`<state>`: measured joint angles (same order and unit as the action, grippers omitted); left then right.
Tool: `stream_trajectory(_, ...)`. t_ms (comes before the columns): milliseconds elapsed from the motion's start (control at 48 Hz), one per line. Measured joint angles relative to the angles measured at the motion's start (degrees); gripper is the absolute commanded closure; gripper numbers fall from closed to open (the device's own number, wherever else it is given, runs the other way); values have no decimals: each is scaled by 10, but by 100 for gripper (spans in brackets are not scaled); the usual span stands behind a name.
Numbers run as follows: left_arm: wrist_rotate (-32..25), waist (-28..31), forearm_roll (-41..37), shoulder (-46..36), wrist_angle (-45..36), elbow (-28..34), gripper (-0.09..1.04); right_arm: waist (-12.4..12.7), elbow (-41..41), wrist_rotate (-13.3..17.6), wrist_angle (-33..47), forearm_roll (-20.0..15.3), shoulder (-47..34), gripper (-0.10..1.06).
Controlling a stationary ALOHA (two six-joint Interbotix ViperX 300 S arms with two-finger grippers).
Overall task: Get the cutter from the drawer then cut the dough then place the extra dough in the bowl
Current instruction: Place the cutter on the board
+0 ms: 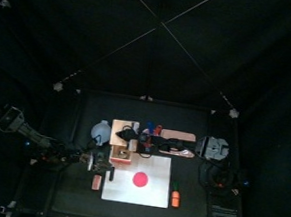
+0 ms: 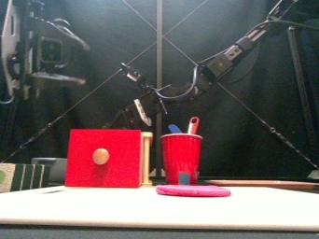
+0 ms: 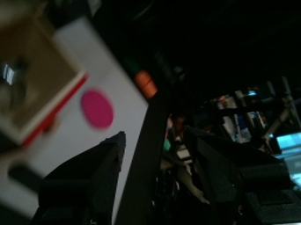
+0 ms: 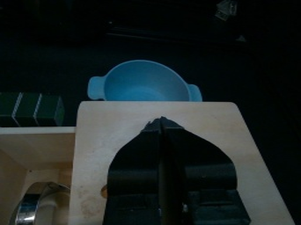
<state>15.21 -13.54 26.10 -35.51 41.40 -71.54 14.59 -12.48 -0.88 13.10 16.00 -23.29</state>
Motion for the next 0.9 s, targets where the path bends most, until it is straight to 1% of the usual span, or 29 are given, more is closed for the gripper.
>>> stream_trajectory(125, -105, 62, -56, -40, 15, -12, 7, -12, 7, -1, -20, 1, 16, 80)
stream_trajectory(250, -165, 110, -72, -52, 22, -18, 8, -31, 7, 1, -39, -2, 47, 79)
stream_trajectory(312, -183, 127, -81, -53, 25, -18, 8, -40, 8, 1, -57, -4, 69, 76)
stream_trajectory(375, -192, 139, -86, -53, 25, -18, 8, -54, 6, 3, -82, -8, 91, 71)
stream_trajectory(458, -190, 147, -83, -54, 25, -18, 8, -73, -1, 2, -120, -20, 114, 59)
stream_trajectory(500, -190, 151, -73, -54, 25, -18, 8, -85, -6, 3, -144, -30, 123, 52)
stream_trajectory(562, -192, 156, -59, -54, 26, -18, 8, -104, -14, 3, -190, -54, 134, 35)
stream_trajectory(604, -193, 159, -57, -54, 26, -18, 8, -111, -17, 1, -214, -71, 134, 30)
stream_trajectory(646, -194, 162, -57, -54, 26, -18, 8, -113, -18, 1, -229, -83, 134, 27)
stream_trajectory(729, -194, 163, -64, -54, 26, -18, 8, -113, -18, 6, -248, -101, 134, 26)
stream_trajectory(896, -195, 163, -110, -54, 26, -29, 8, -107, -22, 3, -253, -105, 130, 26)
